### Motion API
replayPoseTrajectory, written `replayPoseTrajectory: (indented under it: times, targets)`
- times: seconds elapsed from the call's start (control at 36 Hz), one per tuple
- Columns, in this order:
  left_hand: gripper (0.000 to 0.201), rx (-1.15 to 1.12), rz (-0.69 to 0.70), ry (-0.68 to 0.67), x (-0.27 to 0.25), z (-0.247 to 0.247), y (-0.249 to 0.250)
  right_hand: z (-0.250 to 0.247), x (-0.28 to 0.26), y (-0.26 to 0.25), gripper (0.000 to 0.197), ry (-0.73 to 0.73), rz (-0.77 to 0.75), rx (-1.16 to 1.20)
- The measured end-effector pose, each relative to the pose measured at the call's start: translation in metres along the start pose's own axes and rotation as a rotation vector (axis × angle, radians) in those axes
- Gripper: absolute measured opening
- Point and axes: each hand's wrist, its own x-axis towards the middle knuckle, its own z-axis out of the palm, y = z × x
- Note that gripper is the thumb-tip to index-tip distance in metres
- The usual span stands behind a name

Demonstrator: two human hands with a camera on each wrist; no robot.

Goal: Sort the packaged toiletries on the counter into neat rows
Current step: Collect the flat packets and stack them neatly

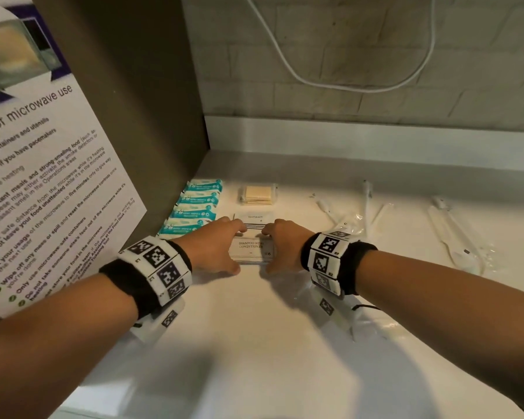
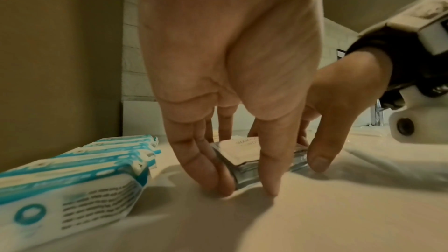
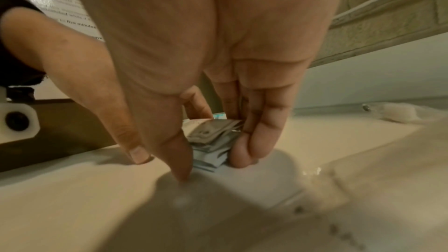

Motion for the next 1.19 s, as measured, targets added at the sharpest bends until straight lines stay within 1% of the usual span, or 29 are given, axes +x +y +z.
replayPoseTrajectory:
  times: [0.17, 0.25, 0.33, 0.56, 0.72, 0.81, 0.92, 1.03, 1.06, 1.11, 1.19]
  targets:
    - [0.064, 0.034, 0.013, -0.016, 0.009, 0.000, 0.004, -0.003, 0.004, -0.001, 0.056, -0.020, -0.006, 0.000]
    - [0.055, 0.042, 0.022, -0.003, 0.013, -0.001, 0.002, -0.002, 0.007, -0.002, 0.056, -0.020, -0.012, -0.012]
    - [0.052, 0.051, 0.026, 0.003, 0.016, -0.003, 0.000, -0.003, 0.010, -0.003, 0.056, -0.014, -0.014, -0.015]
    - [0.054, 0.091, 0.015, 0.009, 0.019, -0.008, -0.004, -0.006, 0.015, -0.010, 0.058, 0.006, -0.015, 0.020]
    - [0.055, 0.103, 0.010, -0.006, 0.021, -0.007, -0.004, -0.006, 0.014, -0.010, 0.055, 0.003, -0.003, 0.033]
    - [0.059, 0.112, 0.003, -0.014, 0.019, -0.007, -0.004, -0.006, 0.013, -0.009, 0.056, 0.013, -0.012, 0.032]
    - [0.070, 0.132, 0.014, -0.025, 0.014, -0.012, -0.003, -0.008, 0.008, -0.005, 0.062, 0.022, -0.019, 0.018]
    - [0.071, 0.169, 0.023, -0.007, 0.006, -0.025, 0.005, -0.022, -0.011, 0.013, 0.066, 0.090, -0.050, 0.069]
    - [0.071, 0.184, 0.027, 0.001, 0.004, -0.029, 0.008, -0.028, -0.017, 0.019, 0.064, 0.114, -0.049, 0.084]
    - [0.067, 0.202, 0.057, 0.035, 0.002, -0.035, 0.020, -0.040, -0.030, 0.035, 0.050, 0.151, -0.020, 0.092]
    - [0.051, 0.149, 0.157, 0.131, 0.004, -0.038, 0.047, -0.055, -0.042, 0.063, 0.030, 0.158, 0.102, 0.038]
